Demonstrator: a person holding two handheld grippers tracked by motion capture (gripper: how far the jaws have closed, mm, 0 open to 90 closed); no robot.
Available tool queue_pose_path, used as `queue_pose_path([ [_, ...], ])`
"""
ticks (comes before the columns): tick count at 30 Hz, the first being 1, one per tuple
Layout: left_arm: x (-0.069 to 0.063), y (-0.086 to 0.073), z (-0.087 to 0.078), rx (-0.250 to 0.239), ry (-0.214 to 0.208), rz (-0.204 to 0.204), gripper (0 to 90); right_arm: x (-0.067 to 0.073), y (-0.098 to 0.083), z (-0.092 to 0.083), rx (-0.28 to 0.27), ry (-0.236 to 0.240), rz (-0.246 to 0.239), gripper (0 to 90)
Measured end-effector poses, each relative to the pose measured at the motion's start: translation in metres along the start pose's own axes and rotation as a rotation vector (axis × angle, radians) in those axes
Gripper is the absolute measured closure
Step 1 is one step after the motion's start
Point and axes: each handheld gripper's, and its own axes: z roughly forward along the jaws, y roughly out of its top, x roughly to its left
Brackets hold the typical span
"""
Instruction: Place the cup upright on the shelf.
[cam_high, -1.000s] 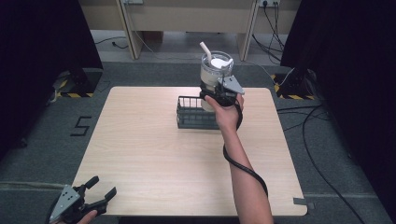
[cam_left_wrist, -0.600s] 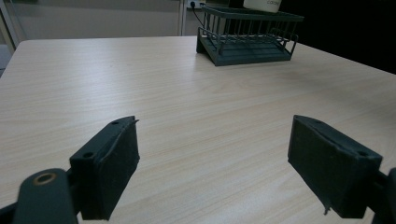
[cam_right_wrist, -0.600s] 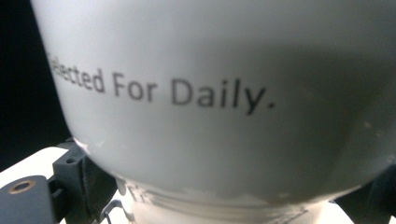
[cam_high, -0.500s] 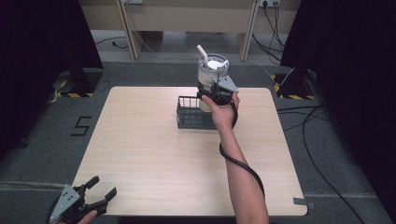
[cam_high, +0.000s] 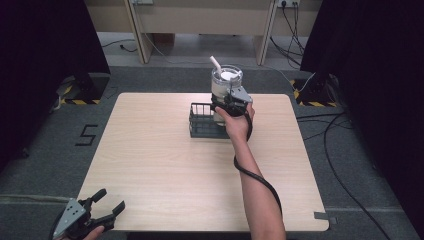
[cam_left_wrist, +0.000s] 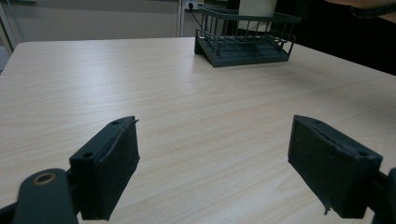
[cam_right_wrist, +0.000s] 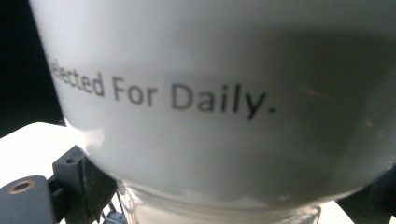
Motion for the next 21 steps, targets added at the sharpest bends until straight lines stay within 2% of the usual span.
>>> queue_pose_path([
  [10,0.0,0.0,0.0,0.001,-0.004,0.004,15.6,0.0,-0.013,0.004,0.03,0.003,-0.003,8.7],
  [16,-0.001,0.0,0.0,0.001,-0.009,0.008,15.5,0.002,-0.015,0.004,0.018,0.003,-0.018,7.0],
  [21,-0.002,0.001,-0.001,-0.001,-0.012,0.014,15.5,0.002,-0.016,0.003,0.005,0.02,0.006,4.6],
])
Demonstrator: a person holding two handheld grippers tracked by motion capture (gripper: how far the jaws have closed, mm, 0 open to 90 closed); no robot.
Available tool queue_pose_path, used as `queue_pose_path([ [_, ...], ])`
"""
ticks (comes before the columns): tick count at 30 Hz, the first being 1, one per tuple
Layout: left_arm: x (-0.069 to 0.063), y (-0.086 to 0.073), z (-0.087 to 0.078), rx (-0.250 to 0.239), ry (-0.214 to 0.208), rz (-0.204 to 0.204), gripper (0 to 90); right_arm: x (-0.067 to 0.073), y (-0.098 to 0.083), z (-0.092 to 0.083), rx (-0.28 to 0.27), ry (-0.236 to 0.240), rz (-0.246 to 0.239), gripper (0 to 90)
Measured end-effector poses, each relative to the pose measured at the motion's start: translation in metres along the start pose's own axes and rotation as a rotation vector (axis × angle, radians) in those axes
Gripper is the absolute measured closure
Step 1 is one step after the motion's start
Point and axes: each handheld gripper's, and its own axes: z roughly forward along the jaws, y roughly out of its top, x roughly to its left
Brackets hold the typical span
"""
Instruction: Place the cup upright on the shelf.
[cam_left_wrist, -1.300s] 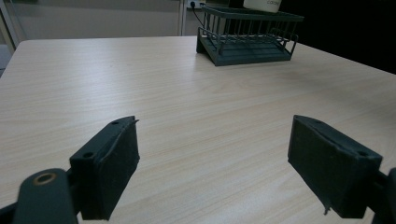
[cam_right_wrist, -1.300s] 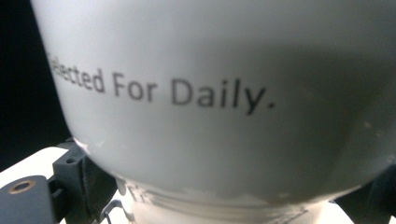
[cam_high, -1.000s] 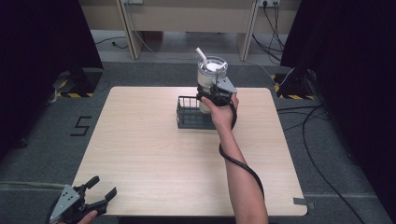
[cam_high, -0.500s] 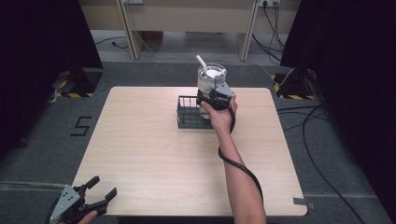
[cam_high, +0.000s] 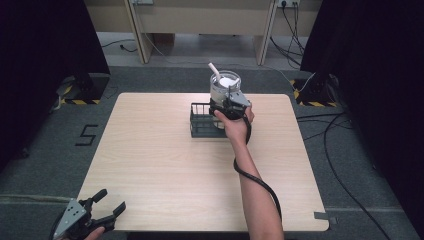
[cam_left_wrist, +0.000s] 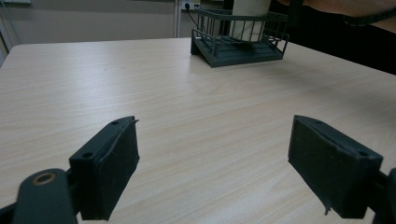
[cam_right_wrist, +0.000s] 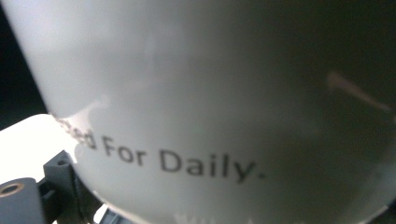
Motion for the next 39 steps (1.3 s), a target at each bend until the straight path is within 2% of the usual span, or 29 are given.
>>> queue_pose_path([
  [4,0.0,0.0,0.0,0.002,0.0,-0.001,15.5,0.001,-0.003,-0.002,-0.007,-0.002,0.014,0.5],
  [9,0.0,0.0,0.0,0.002,0.0,0.005,15.5,0.0,-0.006,-0.005,-0.007,0.0,0.002,0.3],
  [14,0.0,0.0,0.0,0.001,0.001,0.005,15.5,-0.003,-0.01,-0.01,0.002,-0.006,0.013,0.3],
  [24,0.0,0.0,0.0,-0.004,0.007,0.004,15.2,-0.003,-0.01,-0.021,-0.005,-0.015,-0.008,0.3],
  [31,0.0,0.001,-0.001,-0.002,0.009,0.01,14.9,-0.003,-0.008,-0.032,-0.024,-0.014,-0.005,0.3],
  [39,-0.001,0.001,0.0,-0.006,0.008,0.015,14.9,0.0,-0.016,-0.045,-0.015,0.006,-0.024,0.3],
])
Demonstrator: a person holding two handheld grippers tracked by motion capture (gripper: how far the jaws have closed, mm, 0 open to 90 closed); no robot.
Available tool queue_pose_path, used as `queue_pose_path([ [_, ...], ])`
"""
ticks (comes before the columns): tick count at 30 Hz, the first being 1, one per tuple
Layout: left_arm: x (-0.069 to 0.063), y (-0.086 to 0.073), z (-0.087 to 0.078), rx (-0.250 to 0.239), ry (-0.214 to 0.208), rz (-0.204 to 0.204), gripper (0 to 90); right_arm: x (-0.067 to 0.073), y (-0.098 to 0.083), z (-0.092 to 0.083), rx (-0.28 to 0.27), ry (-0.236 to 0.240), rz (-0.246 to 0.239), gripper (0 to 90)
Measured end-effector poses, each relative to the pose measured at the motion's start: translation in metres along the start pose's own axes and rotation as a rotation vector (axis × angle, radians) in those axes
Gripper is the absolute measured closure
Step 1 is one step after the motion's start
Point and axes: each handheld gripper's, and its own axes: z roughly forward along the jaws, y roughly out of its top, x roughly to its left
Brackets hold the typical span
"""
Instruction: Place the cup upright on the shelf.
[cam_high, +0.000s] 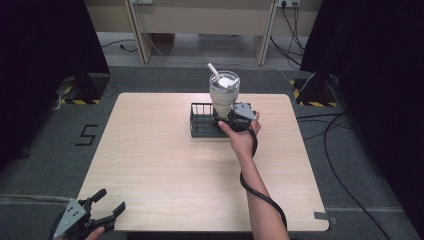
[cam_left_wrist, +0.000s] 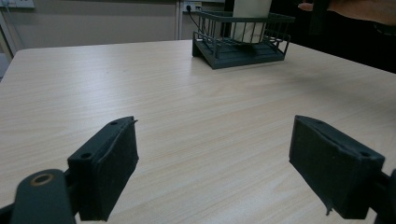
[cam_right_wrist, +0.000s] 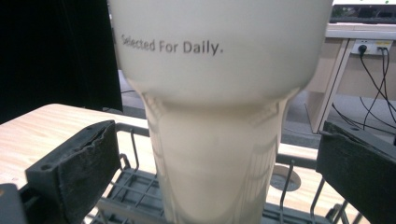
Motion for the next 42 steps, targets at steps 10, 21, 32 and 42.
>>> queue_pose_path([
  [10,-0.001,0.0,0.0,-0.002,-0.002,0.002,14.8,-0.003,0.001,-0.021,-0.009,0.006,-0.003,0.3],
  [21,-0.001,0.0,0.0,-0.005,0.002,0.002,14.8,-0.01,-0.008,-0.04,0.002,-0.005,0.005,0.3],
  [32,-0.002,0.001,0.0,-0.006,0.003,0.003,14.8,-0.018,-0.011,-0.055,-0.007,-0.013,0.022,0.3],
  [42,-0.002,0.001,0.0,-0.008,0.007,0.004,14.8,-0.026,-0.012,-0.07,-0.014,-0.022,0.014,0.3],
])
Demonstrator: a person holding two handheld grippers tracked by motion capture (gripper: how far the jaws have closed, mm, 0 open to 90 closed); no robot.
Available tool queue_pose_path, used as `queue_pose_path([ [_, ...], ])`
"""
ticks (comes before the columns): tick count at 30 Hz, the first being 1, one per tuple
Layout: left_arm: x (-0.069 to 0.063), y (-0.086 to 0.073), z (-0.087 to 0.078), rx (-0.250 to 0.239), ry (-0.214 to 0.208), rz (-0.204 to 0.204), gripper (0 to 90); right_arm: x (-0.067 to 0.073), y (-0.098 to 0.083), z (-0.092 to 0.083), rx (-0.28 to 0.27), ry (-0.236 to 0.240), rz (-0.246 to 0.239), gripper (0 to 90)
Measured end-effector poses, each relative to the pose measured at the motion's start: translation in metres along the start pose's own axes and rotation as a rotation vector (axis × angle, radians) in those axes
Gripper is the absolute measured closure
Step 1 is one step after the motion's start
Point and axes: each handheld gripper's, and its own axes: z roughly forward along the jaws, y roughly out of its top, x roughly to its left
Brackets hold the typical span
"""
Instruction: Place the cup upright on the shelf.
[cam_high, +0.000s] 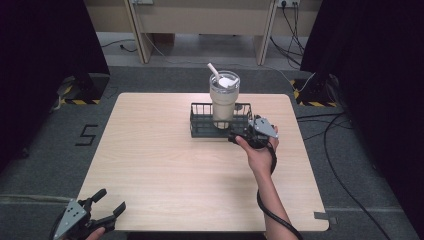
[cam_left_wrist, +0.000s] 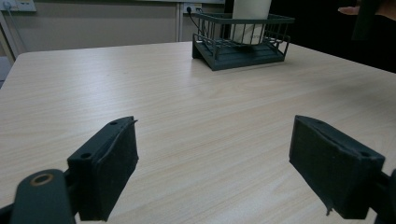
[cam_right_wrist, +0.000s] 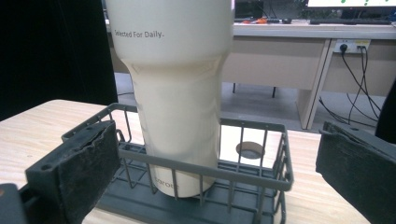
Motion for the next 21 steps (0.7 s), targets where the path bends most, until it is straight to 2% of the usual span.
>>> queue_pose_path([
  [21,-0.001,0.0,0.0,0.004,0.001,0.002,14.7,-0.02,-0.02,-0.033,0.024,-0.029,-0.018,0.3],
])
